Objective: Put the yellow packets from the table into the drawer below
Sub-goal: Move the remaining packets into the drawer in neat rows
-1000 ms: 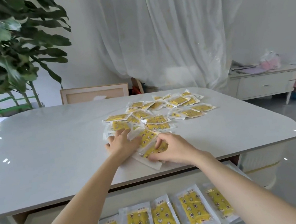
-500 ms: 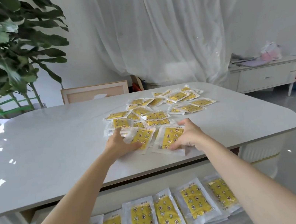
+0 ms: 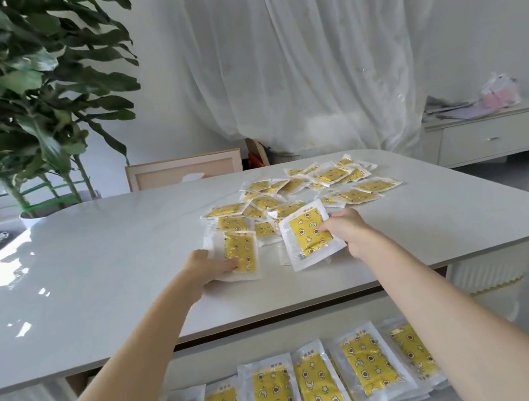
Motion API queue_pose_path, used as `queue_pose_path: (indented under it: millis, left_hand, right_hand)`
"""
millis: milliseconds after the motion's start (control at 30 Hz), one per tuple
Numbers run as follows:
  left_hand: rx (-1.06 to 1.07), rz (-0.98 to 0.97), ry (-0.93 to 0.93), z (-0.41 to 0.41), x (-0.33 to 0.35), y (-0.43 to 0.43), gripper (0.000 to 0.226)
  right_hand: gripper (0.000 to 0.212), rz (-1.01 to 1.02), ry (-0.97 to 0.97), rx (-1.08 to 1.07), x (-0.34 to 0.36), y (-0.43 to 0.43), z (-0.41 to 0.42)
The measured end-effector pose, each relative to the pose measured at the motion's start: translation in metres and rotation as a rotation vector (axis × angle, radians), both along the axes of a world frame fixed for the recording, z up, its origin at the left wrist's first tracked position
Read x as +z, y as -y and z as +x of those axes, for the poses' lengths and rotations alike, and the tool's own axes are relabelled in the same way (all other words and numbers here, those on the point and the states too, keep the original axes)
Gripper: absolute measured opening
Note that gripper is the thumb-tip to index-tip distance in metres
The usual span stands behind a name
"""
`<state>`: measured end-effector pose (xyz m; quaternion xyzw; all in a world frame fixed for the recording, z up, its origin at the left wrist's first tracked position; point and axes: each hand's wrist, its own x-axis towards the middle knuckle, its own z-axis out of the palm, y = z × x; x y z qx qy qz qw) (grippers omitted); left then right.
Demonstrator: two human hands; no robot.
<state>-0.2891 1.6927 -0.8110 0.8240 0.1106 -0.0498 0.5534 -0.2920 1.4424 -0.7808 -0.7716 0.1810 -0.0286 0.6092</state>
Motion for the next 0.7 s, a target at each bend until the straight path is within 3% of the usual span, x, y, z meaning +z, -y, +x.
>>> queue_pose_path:
  millis: [67, 133, 233, 367, 700]
  left_hand:
    - [0.035, -0.158, 0.016, 0.001, -0.003, -0.007, 0.048]
    - [0.059, -0.261, 0.003, -0.002, -0.003, -0.012, 0.032]
    - [0.060, -0.370, 0.004, -0.001, -0.003, -0.017, 0.030]
    - [0.048, -0.363, 0.010, -0.002, -0.002, -0.014, 0.034]
    - [0.083, -0.322, 0.065, -0.005, -0.009, -0.010, 0.046]
  right_hand:
    - [0.019, -0.102, -0.002, 0.021, -0.004, -0.006, 0.005]
    - [0.028, -0.185, -0.006, 0.012, -0.010, -0.012, 0.011]
    - [0.032, -0.378, -0.092, 0.006, -0.021, -0.021, 0.018]
    - [0.061, -0.610, -0.168, 0.096, -0.022, -0.034, 0.020]
    - [0.043, -0.411, -0.070, 0.211, -0.019, -0.028, 0.013]
